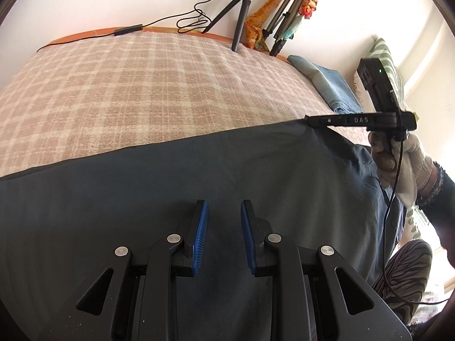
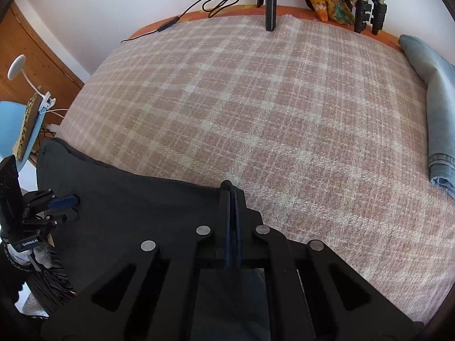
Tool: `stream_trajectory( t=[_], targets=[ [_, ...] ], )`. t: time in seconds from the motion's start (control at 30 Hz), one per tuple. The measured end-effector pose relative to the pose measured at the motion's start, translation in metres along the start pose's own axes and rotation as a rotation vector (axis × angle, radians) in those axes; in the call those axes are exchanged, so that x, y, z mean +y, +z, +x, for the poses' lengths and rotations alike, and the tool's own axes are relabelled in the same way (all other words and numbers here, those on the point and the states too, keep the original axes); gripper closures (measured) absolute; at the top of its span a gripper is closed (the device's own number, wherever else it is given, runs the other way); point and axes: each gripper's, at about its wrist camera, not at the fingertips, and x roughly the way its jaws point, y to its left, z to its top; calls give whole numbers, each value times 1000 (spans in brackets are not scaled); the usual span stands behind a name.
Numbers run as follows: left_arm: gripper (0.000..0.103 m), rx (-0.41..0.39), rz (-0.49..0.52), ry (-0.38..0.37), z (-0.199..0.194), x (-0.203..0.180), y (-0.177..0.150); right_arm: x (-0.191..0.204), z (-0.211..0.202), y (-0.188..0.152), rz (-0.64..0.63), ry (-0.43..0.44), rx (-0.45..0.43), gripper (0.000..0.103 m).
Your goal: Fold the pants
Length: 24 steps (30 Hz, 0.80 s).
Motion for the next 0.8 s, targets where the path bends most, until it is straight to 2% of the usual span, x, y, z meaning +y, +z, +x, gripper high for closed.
stream_trajectory(
  t=[0.13, 0.23, 0.37, 0.63, 0.7, 0.77, 0.8],
  targets=[
    [81, -54, -60, -3, -25, 10, 8, -4, -1, -7, 21, -59, -17, 99],
    [70, -120, -104, -1, -57, 19, 16, -7, -15, -7, 41, -88, -30, 99],
    [68, -205, -164, 14, -110, 40, 27, 1, -47, -9, 64, -93, -98, 97],
    [68, -381, -234, 86, -247, 81, 43, 59, -99, -28, -2, -26, -216, 66],
    [67, -422, -250, 113, -282, 90, 42, 76, -108, -36, -22, -7, -237, 62],
    [60, -459, -254, 159, -316, 102, 41, 92, -112, -41, -49, 11, -251, 61],
    [60, -479, -255, 186, -331, 109, 40, 100, -112, -43, -60, 16, -253, 61]
  ],
)
